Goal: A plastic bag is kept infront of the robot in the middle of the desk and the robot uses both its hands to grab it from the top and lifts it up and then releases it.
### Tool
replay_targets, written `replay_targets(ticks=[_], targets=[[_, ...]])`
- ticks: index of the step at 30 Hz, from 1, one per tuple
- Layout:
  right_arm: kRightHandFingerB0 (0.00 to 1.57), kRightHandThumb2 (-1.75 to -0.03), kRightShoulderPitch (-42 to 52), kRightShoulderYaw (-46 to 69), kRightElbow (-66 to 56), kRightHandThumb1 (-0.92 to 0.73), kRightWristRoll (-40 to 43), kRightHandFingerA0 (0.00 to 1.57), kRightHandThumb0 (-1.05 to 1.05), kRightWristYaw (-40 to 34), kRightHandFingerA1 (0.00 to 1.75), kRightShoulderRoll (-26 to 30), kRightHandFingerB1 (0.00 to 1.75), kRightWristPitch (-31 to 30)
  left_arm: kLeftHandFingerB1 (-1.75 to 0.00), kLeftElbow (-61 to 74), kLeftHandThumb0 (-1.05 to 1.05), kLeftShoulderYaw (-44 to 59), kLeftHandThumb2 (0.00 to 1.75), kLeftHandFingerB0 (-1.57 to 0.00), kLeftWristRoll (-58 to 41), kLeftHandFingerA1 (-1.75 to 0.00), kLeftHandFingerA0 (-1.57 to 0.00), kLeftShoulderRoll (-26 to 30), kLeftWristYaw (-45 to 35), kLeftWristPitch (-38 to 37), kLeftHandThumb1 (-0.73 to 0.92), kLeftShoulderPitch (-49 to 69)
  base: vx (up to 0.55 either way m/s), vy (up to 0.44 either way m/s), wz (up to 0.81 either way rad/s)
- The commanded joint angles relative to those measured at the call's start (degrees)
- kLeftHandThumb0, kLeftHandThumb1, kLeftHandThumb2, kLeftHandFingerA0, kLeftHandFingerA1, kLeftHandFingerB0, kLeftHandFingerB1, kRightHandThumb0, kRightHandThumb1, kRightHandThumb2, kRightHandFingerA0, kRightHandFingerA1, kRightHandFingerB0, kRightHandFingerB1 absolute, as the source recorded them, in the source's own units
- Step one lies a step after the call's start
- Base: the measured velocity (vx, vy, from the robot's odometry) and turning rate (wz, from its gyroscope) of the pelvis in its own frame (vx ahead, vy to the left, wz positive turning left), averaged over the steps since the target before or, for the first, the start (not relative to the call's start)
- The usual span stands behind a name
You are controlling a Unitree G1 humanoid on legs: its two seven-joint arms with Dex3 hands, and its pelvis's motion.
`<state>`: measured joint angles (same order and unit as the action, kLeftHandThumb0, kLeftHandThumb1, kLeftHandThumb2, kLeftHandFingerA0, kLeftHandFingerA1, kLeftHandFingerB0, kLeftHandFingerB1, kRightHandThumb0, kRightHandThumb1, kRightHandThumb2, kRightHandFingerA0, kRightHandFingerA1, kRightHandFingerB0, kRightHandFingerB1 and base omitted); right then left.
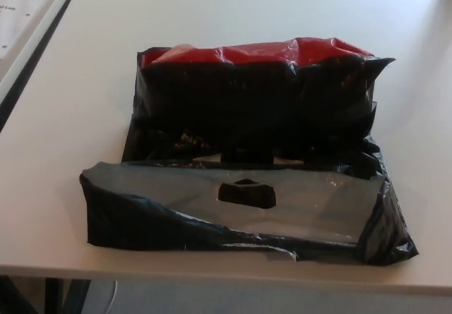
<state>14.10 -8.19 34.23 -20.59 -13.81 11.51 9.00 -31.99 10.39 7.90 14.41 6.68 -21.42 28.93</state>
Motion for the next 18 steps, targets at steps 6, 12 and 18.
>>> replay_targets(ticks=[6, 12, 18], targets=[[0.16, -0.58, 5.89, 7.37, -8.27, -0.54, 4.25, 0.69, -0.61, -8.85, 0.43, -0.13, 0.27, 20.36, -0.28, 8.10, -0.29, 6.87, 0.54, -0.15, 3.55, -0.42, -0.63, 1.34, 9.71, -22.45, 0.48, 6.05, 0.00, 0.000, 0.00], [0.00, -0.79, 13.28, 9.35, -20.78, -0.45, -5.97, 0.19, -0.71, -14.06, 0.47, 3.36, 0.05, 17.42, -0.20, 9.51, -0.28, 7.72, 0.64, -0.07, -5.01, -0.50, -0.50, -2.12, 3.96, -27.76, 0.40, 7.98, 0.00, 0.000, 0.00], [0.00, -0.56, 18.09, 11.54, -30.68, -0.51, -16.95, 0.30, -0.60, -23.28, 0.39, 4.62, 0.05, 16.53, -0.21, 11.08, -0.25, 7.95, 0.55, -0.04, -3.05, -0.41, -0.49, -1.83, 4.04, -30.20, 0.46, 8.13, 0.00, 0.000, 0.00]])
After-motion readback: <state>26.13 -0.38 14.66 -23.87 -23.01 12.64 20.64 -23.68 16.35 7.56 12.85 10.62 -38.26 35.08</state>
